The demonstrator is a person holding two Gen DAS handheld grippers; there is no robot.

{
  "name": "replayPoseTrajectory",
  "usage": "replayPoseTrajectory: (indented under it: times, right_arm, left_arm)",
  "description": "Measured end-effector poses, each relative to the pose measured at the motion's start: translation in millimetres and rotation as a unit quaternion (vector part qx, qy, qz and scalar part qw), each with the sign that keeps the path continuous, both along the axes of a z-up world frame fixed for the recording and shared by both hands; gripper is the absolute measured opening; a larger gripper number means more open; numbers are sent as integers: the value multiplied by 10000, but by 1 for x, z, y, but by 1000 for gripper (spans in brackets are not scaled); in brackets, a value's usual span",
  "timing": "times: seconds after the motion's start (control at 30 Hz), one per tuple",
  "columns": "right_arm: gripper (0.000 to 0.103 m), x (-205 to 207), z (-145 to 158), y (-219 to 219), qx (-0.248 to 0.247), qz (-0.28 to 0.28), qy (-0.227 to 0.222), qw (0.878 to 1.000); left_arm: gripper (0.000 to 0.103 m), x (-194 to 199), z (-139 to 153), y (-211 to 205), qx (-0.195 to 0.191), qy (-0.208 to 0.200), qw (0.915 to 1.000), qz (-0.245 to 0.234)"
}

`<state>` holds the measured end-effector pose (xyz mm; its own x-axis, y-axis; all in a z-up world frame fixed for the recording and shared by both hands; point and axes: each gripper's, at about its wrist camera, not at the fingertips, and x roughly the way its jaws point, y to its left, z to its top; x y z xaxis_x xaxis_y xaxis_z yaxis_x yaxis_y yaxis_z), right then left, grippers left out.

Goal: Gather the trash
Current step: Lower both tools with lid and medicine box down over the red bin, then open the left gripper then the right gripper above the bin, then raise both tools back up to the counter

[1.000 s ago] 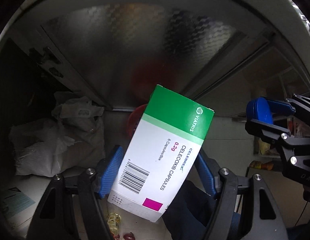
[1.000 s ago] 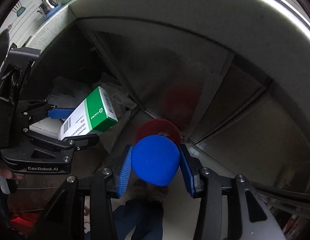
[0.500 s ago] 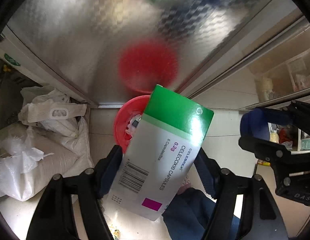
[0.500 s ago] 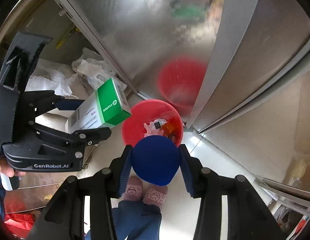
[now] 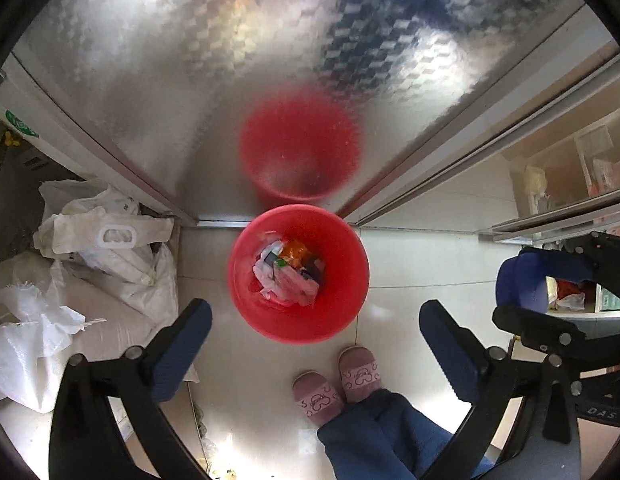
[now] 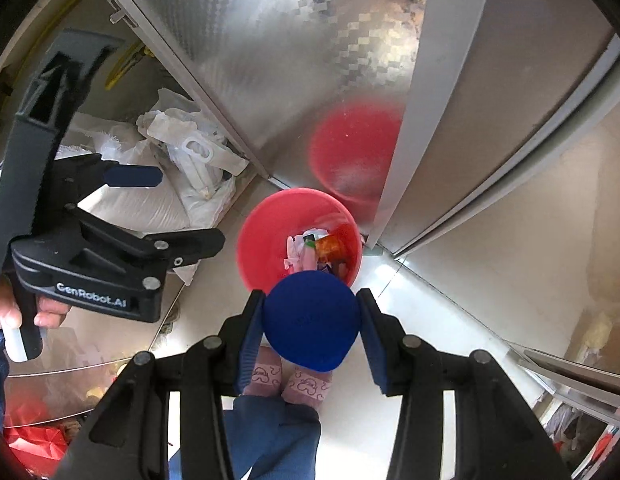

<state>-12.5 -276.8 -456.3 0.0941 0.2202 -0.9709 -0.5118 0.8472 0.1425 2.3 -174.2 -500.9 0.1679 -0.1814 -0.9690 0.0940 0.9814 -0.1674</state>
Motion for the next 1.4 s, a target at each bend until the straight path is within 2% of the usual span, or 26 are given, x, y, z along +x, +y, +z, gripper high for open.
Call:
replayPoseTrajectory:
  times: [0.27,0.53,0.8,0.87,0.93,1.03,1.3,1.4]
  right_arm:
    - [43,5,0,8,70,42,-19,10000]
    - [43,7,-15,27,35,167,69,9998]
    - [43,10,-21,43,17,414,45,9991]
    - [49,11,-22,46,8,437,68,9990]
    - [76,13,-22,48,50,442,98,9990]
    - [85,13,-17,50,51,480,-17,9988]
    - [87,3,10,39,-17,298,-231,9993]
    - [93,-4,29,33,-68,275,-362,9989]
  left_arm:
    - [103,-7,-4,15,252,90,9996,5]
    - [103,-24,-15,37,496,246,9984,140]
    - [103,-34,-22,54,463,394,9977,293]
    - [103,-35,-22,58,438,410,9976,339]
    - [103,-36,-20,59,452,399,9977,310]
    - [103,-39,-13,57,484,333,9980,247]
    - [103,-45,14,52,444,230,9982,321]
    - [103,-49,34,46,440,143,9985,279]
